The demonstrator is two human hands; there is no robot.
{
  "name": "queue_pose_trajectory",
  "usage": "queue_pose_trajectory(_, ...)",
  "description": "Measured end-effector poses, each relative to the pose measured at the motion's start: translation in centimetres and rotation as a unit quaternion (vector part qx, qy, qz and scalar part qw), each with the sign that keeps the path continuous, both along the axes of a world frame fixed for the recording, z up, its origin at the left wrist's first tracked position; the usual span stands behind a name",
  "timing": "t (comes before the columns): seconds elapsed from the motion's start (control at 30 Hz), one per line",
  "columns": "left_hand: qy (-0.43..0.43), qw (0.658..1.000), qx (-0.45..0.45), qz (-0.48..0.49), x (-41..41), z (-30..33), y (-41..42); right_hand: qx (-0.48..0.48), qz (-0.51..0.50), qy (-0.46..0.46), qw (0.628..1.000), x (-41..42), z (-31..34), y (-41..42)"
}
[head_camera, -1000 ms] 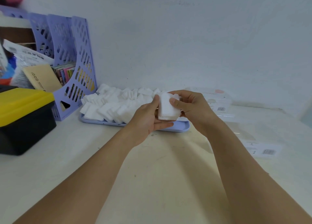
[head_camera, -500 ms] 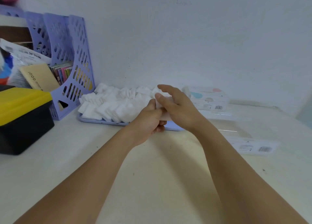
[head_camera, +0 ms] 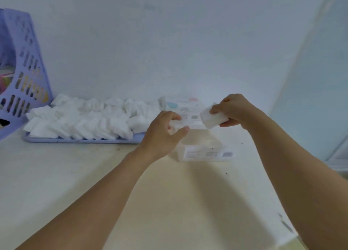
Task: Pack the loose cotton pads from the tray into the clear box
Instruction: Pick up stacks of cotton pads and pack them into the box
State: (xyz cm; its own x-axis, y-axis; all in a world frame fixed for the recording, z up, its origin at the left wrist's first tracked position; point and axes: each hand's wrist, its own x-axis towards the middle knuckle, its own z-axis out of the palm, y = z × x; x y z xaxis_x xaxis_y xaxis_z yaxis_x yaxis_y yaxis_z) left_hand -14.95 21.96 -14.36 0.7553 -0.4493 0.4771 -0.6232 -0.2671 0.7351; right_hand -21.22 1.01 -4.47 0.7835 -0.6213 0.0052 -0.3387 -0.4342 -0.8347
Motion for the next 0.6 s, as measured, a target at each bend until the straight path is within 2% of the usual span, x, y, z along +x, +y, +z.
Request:
queue_pose_trajectory(0.13, -0.083, 0.992, 0.09, -0.015, 0.2, -2.3, -1.9, -0.118, -0.005, 0.109, 0.987, 0.4, -1.6, -1.9)
queue_pose_trajectory(0.23, -0.1, 0.986, 0.118, -0.068, 1.0, -2.9, -1.0, -0.152, 0.012, 0.151, 0.977, 1.0, -2.7, -2.4)
queue_pose_trajectory(0.47, -0.1, 0.985, 0.121, -0.076, 1.5, -3.0, -0.2, -0.27, 0.019, 0.159, 0.949, 2.5, -4.9, -2.0)
queue_pose_trajectory(0.6, -0.108, 0.984, 0.126, -0.07, 1.6, -3.2, 0.0, -0.357, 0.013, 0.157, 0.921, 2.3, -5.7, -2.3)
